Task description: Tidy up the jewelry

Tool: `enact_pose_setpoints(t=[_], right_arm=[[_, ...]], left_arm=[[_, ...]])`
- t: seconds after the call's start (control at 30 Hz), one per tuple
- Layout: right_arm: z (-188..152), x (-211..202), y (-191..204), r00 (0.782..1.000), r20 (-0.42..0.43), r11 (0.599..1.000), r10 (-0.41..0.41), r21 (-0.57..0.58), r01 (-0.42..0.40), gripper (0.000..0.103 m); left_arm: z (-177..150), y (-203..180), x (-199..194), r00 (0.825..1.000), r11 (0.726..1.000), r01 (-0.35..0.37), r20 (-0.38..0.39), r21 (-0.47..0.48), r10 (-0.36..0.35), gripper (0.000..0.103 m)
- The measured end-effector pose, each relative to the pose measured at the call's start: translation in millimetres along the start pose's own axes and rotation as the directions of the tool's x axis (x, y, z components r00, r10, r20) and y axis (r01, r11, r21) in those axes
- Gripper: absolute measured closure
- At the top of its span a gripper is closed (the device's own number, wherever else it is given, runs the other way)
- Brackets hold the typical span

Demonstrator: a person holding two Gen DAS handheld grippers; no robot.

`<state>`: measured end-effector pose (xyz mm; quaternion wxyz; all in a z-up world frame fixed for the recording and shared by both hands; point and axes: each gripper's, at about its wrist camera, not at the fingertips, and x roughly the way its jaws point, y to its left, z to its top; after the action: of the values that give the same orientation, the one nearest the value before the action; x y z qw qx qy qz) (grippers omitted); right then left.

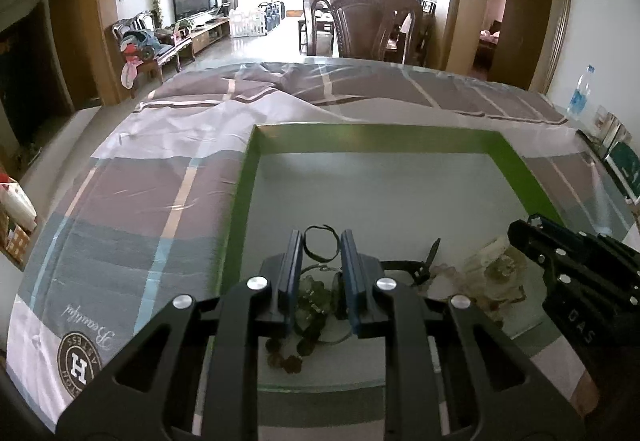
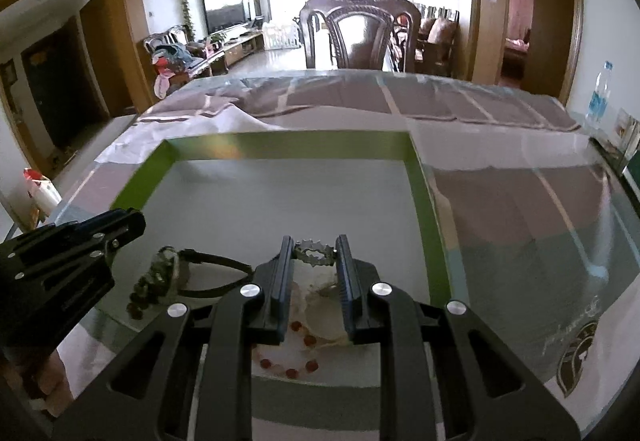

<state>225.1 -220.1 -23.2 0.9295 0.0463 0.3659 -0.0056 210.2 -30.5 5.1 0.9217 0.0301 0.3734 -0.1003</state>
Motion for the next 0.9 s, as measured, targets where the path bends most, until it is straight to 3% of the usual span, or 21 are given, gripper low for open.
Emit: enact_pose_setpoints(t=[0.07,0.1,0.13,0.27,0.33,0.53,0.73,0.9], right_arm=[[-2,2,-2,1.0,0.004,1.0,-0.009,0.011,0.009,0.076],[-2,1,-4,1.0,0.009,1.0,-0.004,0.015,0.004,0.066],[-3,-1,-5,1.0,0.015,1.0,-0.003,0.017,0.003,0.055],[-3,-22,-6,0.998,0.07,1.0,-0.012,0.018,0.01,0.046],[-5,-44,-3,0.993,0.114,1.0,-0.016,0.009,0.015,0.033],[-30,-108,12,0.969,0.238,0.994,-0.067,-0.07,0.086,0.01],[-73,-149,17,0.961,0.268,0.993,-0.075,-0.07,0.097,0.006],[-98,-177,16,0.953,0.285,0.992,-0.104,-0.043,0.121,0.003]], left_arm=[[0,-3,1,1.0,1.0,-0.006,0.009,0.005,0.006,0.068],[0,-3,0,1.0,1.0,-0.014,0.014,0.008,0.014,0.053],[-1,-3,-3,0.999,1.0,-0.026,0.029,0.012,0.026,0.048],[-4,-5,-23,0.997,0.999,-0.032,0.066,0.024,0.03,0.041],[-7,-6,-36,0.995,0.999,-0.038,0.092,0.026,0.036,0.033],[-39,-6,-99,0.974,0.997,-0.069,0.218,0.034,0.06,0.018],[-74,-7,-142,0.964,0.997,-0.07,0.257,0.02,0.063,0.005],[-95,-6,-172,0.959,0.998,-0.053,0.279,0.016,0.047,0.004]])
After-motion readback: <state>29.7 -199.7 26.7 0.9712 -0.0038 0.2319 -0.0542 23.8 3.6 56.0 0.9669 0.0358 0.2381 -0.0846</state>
